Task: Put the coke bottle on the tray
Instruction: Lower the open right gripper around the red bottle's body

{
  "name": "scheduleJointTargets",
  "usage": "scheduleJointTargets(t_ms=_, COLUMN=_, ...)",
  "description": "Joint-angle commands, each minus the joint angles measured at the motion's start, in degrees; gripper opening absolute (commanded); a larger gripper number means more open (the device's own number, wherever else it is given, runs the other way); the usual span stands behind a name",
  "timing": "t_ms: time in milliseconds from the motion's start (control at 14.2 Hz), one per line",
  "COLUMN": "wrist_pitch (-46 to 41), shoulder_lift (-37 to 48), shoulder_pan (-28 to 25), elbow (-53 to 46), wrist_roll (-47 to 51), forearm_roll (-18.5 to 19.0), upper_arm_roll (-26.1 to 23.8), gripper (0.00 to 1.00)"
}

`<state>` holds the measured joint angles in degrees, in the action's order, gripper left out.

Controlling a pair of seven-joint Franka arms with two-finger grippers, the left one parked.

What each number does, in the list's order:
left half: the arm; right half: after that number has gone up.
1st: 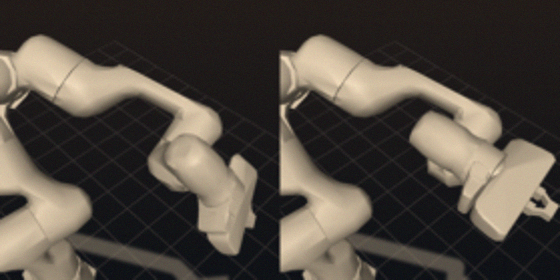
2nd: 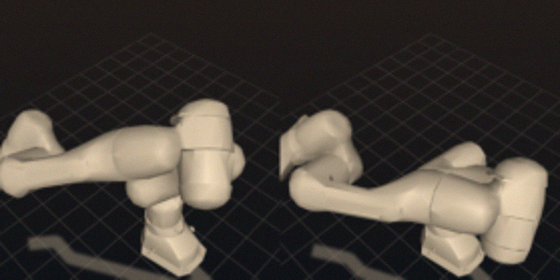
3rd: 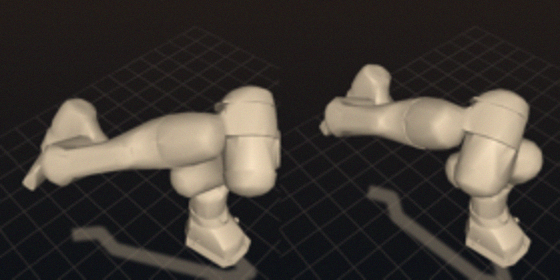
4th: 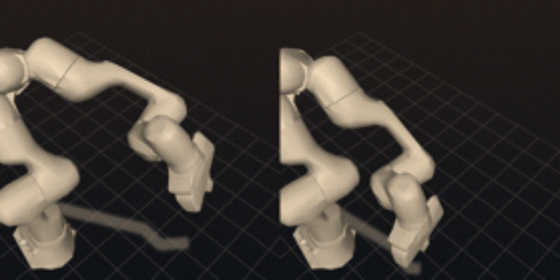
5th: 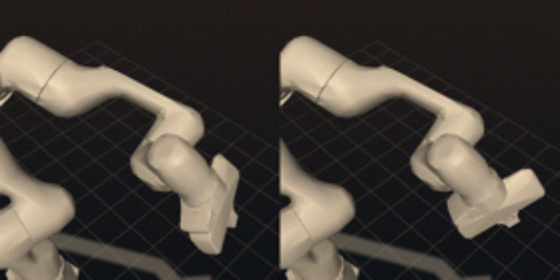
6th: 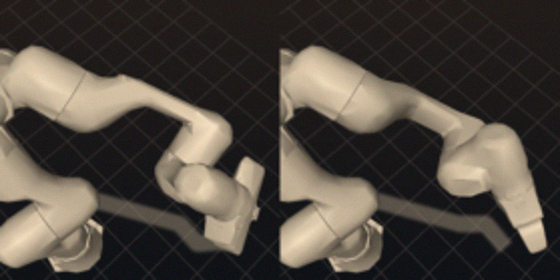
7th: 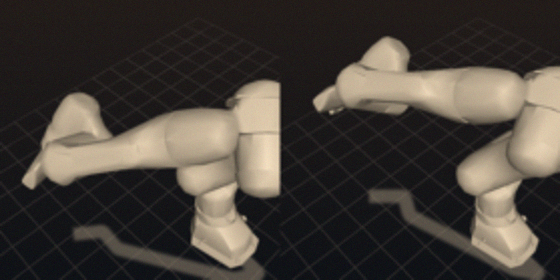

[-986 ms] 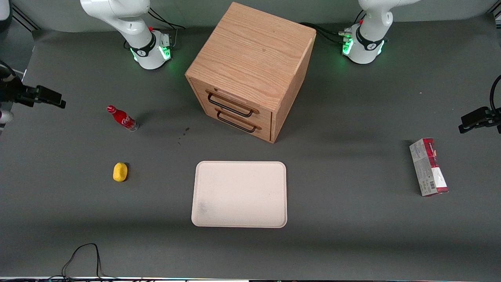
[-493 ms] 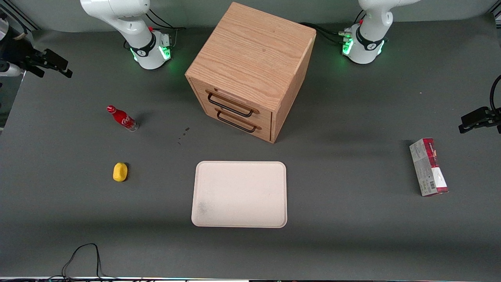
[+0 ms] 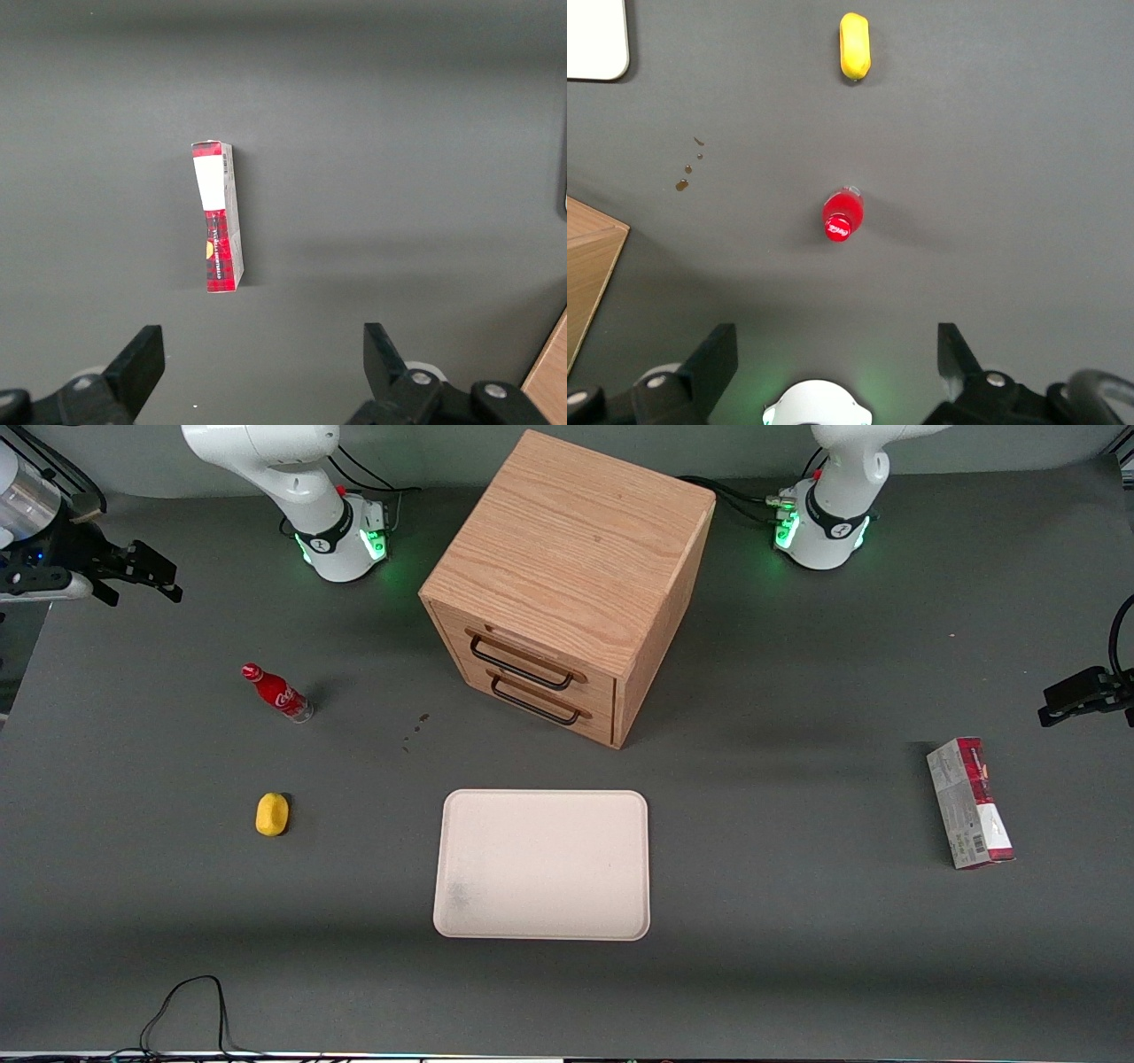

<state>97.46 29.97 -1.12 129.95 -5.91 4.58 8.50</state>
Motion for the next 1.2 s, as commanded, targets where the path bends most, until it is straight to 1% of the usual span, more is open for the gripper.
scheduleJointTargets(t_ms=0, wrist_pitch=4.56, shoulder_lift=-2.37, shoulder_pan=-0.55, elbow=4.06, wrist_roll=-0.78, forearm_roll=0.87, upper_arm_roll=0.2, gripper=1.0)
scheduleJointTargets(t_ms=141, wrist_pitch=9.74, shoulder_lift=-3.33, shoulder_pan=-0.55, elbow=8.2, wrist_roll=-0.51, forearm_roll=0.87, upper_arm_roll=0.2, gripper=1.0)
scheduleJointTargets(t_ms=493, wrist_pitch=15.12, shoulder_lift=-8.61, shoulder_pan=-0.55, elbow=10.58, wrist_roll=-0.51, forearm_roll=0.34, upper_arm_roll=0.29, gripper=1.0)
scheduleJointTargets(t_ms=775, wrist_pitch=22.59, shoulder_lift=-11.06, shoulder_pan=-0.46, elbow=14.8, wrist_roll=-0.33, forearm_roll=-0.01, upper_arm_roll=0.38, gripper=1.0)
scheduleJointTargets(t_ms=1127, wrist_pitch=26.03, shoulder_lift=-14.05, shoulder_pan=-0.46, elbow=17.09, wrist_roll=-0.24, forearm_roll=-0.01, upper_arm_roll=1.08, gripper=1.0)
